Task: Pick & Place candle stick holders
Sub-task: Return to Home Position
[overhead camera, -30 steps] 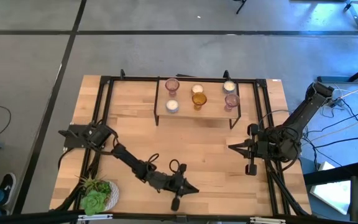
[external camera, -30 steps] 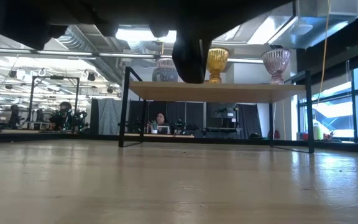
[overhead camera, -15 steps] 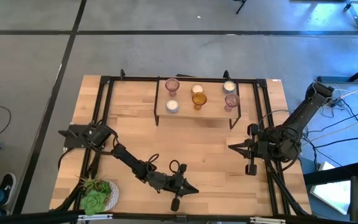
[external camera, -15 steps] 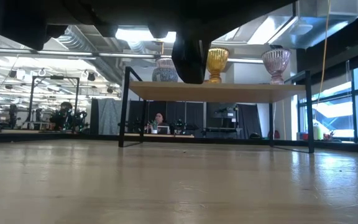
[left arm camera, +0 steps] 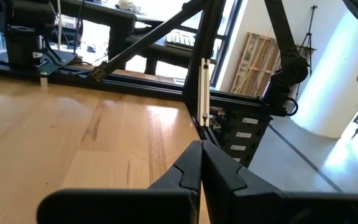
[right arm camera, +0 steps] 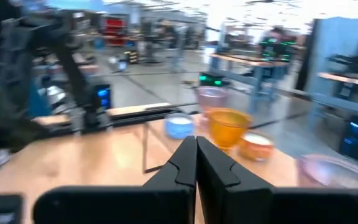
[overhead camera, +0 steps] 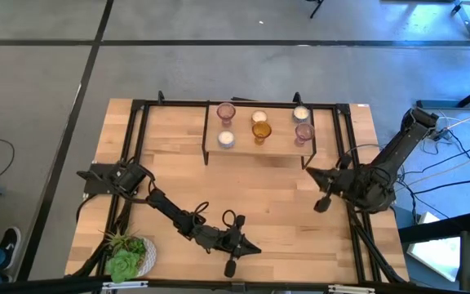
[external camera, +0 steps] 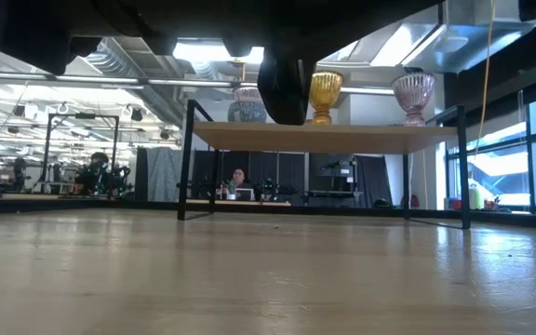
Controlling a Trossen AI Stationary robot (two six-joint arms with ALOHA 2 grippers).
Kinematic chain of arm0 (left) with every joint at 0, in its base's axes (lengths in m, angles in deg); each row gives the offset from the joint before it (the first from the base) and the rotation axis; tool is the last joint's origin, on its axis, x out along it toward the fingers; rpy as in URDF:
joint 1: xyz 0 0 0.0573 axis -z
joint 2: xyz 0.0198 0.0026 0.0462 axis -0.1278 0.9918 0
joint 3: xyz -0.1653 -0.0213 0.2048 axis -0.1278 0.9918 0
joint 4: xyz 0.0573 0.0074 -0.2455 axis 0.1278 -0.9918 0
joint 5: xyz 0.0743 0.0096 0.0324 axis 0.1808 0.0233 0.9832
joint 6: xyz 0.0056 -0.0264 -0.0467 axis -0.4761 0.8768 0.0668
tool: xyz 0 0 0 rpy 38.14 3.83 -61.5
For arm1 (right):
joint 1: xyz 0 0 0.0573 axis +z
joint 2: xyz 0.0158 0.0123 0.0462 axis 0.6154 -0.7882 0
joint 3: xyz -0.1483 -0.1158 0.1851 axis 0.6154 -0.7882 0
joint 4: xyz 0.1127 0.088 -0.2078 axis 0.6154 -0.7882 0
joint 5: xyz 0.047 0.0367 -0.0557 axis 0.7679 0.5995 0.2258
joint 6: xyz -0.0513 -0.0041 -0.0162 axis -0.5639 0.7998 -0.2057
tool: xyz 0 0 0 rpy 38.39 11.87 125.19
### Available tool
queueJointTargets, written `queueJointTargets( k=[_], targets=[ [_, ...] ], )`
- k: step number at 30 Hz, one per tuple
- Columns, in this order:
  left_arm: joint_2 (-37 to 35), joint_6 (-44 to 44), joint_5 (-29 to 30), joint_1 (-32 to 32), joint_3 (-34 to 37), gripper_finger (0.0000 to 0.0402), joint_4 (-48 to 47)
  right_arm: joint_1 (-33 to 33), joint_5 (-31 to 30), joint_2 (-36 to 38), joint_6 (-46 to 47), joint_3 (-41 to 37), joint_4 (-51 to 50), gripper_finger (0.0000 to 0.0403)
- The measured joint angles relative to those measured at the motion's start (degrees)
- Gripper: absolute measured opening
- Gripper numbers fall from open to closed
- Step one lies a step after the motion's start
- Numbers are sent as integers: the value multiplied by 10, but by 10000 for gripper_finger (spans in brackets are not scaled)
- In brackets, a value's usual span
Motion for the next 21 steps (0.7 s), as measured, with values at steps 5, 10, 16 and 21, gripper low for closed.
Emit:
queueJointTargets(
  k=[5,10,16,21],
  targets=[
    [0,0,0,0,0,1,0,0,-65,0,31,0,1,5],
    [0,0,2,0,0,1,-1,0,-72,0,37,0,1,5],
    [0,0,5,1,0,1,-4,0,-73,0,37,0,1,5],
    [0,0,5,1,0,1,-5,0,-33,0,12,0,-2,5]
  ],
)
